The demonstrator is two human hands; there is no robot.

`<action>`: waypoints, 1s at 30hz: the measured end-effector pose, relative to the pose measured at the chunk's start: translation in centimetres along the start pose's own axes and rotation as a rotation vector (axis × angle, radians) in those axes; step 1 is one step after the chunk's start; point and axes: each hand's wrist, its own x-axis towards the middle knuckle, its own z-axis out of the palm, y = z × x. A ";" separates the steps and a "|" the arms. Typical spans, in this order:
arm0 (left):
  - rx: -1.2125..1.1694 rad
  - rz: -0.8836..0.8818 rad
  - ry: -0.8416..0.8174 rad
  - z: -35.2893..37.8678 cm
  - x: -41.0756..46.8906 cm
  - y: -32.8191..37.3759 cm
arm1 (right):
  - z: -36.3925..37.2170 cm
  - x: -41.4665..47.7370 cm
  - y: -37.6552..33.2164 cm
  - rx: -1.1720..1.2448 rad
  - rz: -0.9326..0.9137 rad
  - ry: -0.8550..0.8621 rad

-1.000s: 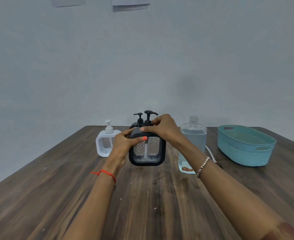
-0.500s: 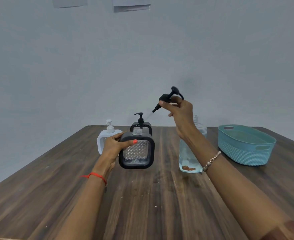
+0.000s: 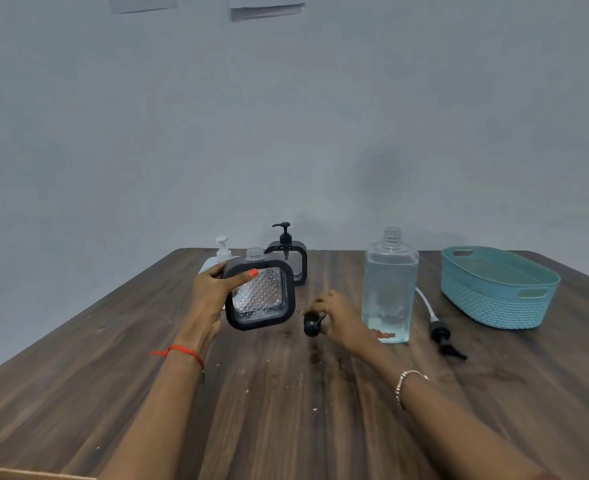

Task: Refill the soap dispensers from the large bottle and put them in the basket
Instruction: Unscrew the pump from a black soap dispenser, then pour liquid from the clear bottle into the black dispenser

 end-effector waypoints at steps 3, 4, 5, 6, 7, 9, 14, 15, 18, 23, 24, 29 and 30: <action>-0.011 -0.002 0.004 0.3 0.0 0.0 | 0.3 -0.3 0.0 -0.077 -0.037 -0.103; -0.015 -0.005 0.004 0.5 0.0 -0.1 | 0.4 -0.5 0.0 -0.091 -0.048 -0.120; -0.019 -0.007 0.004 0.7 0.0 -0.2 | 0.4 -0.6 -0.1 -0.101 -0.057 -0.127; -0.022 -0.007 0.002 0.9 -0.1 -0.3 | 0.4 -0.7 -0.1 -0.106 -0.065 -0.124; -0.027 -0.007 0.000 1.1 -0.1 -0.3 | 0.2 -0.8 -0.1 -0.101 -0.072 -0.111; -0.042 -0.011 -0.005 1.8 0.0 -0.5 | -0.7 -1.2 -0.2 -0.036 -0.075 -0.039; -0.074 -0.020 -0.044 4.5 0.0 -0.7 | -6.4 -2.0 -1.7 0.199 -0.107 0.456; -0.078 -0.021 -0.047 5.1 0.0 -0.8 | -7.7 -2.2 -1.7 0.207 -0.109 0.572; -0.118 -0.025 -0.068 6.8 0.0 -1.1 | -11.0 -2.7 -0.4 0.181 -0.073 0.845; -0.102 -0.009 -0.123 9.0 0.2 -1.5 | -12.6 -3.2 4.2 0.466 0.222 0.807; -0.097 -0.004 -0.134 9.3 0.3 -1.5 | -12.5 -3.1 5.2 0.552 0.296 0.724; -0.014 0.047 -0.123 10.3 0.4 -1.7 | -10.6 -2.9 8.1 0.879 0.433 0.319; 0.009 0.058 -0.110 10.4 0.4 -1.8 | -10.2 -2.8 8.4 0.890 0.437 0.285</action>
